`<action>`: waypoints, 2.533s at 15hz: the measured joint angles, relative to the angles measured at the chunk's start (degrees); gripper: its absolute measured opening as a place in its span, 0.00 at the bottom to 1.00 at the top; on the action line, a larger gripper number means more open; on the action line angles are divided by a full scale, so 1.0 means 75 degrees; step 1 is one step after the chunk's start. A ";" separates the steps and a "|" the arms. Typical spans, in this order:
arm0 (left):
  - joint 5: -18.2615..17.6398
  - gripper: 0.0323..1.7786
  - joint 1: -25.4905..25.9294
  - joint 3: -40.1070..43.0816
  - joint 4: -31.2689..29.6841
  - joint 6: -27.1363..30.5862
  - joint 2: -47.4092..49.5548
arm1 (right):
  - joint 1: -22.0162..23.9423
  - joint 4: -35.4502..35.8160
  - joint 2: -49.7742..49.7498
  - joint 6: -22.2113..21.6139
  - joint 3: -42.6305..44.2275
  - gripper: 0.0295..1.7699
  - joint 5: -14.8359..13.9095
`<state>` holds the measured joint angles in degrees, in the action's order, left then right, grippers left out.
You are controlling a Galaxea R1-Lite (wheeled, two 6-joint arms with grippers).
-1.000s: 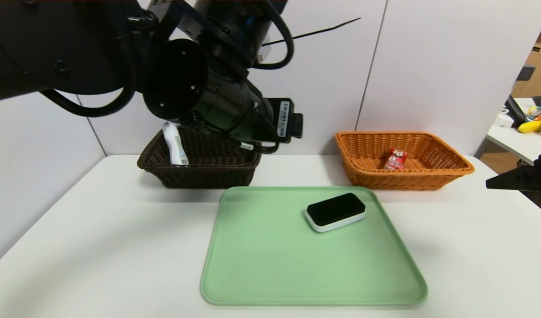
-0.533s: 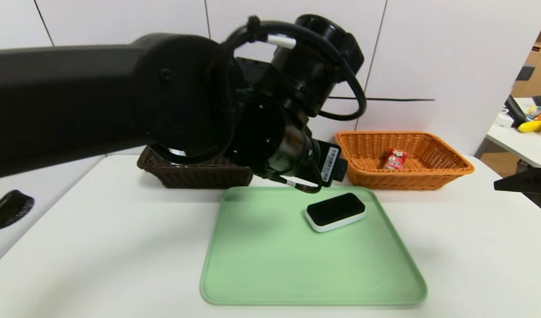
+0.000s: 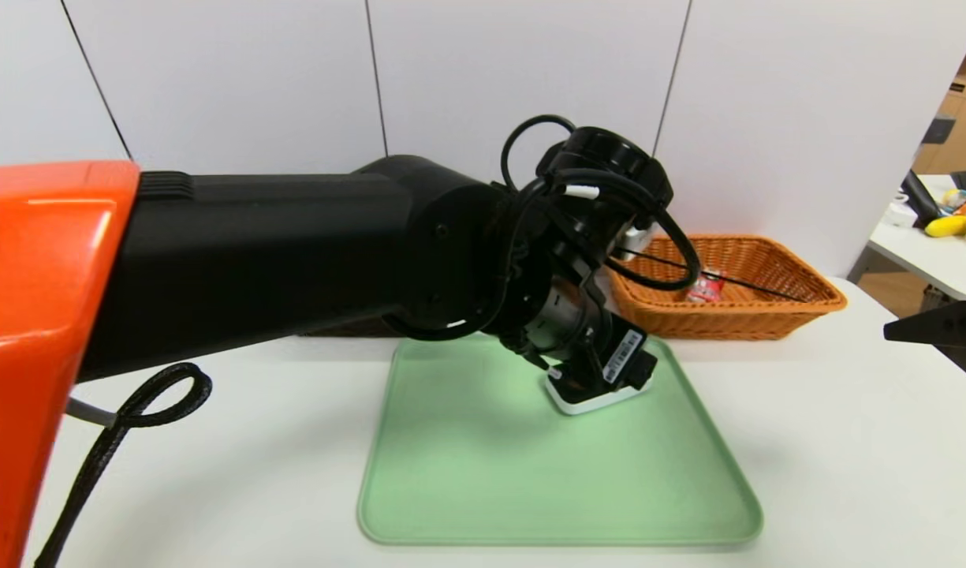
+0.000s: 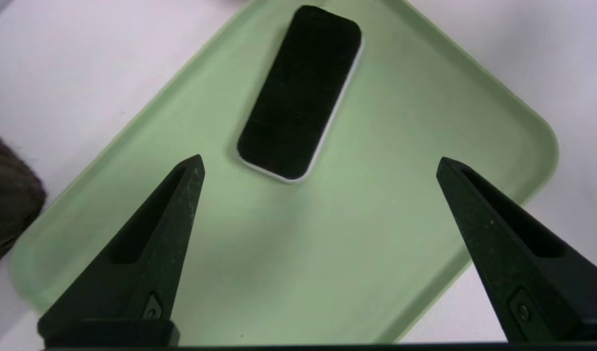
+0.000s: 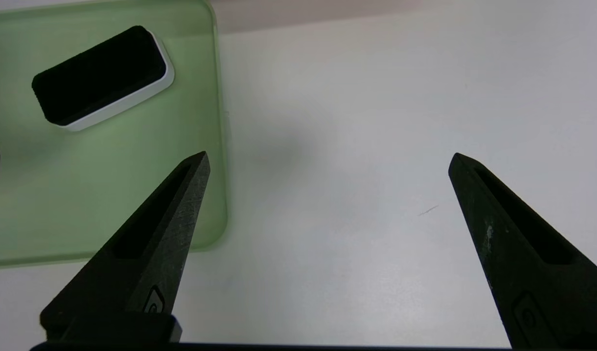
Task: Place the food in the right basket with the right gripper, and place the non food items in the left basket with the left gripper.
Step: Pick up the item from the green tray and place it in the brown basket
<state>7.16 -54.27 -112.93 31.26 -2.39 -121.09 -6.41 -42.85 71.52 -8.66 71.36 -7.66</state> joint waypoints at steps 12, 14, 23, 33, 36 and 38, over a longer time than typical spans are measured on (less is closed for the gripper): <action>-0.1177 0.95 0.0244 -0.0010 -0.0710 0.0756 -0.0988 | -0.0052 0.0003 0.0096 -0.0024 -0.0195 0.96 -0.0003; -0.1177 0.95 0.0250 -0.0028 -0.0766 0.0821 -0.1125 | -0.0104 -0.0005 0.0037 -0.0029 -0.0215 0.96 -0.0003; -0.1170 0.95 0.0353 -0.0047 -0.1180 0.1182 -0.1539 | -0.0372 -0.0005 -0.0221 -0.0059 -0.0442 0.96 -0.0018; -0.1178 0.95 0.0632 -0.0047 -0.1463 0.1386 -0.1903 | -0.0384 -0.0008 -0.0291 -0.0044 -0.0489 0.96 -0.0008; -0.1167 0.95 0.0629 -0.0047 -0.1562 0.1383 -0.1933 | -0.0413 0.0003 -0.0291 -0.0044 -0.0538 0.96 -0.0007; -0.1156 0.95 0.0632 -0.0047 -0.1622 0.1380 -0.1955 | -0.0551 0.0000 -0.0291 -0.0117 -0.0551 0.96 -0.0015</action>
<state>-1.51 -49.53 -113.29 19.09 7.96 -135.75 -10.54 -42.85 69.34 -9.53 67.23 -7.77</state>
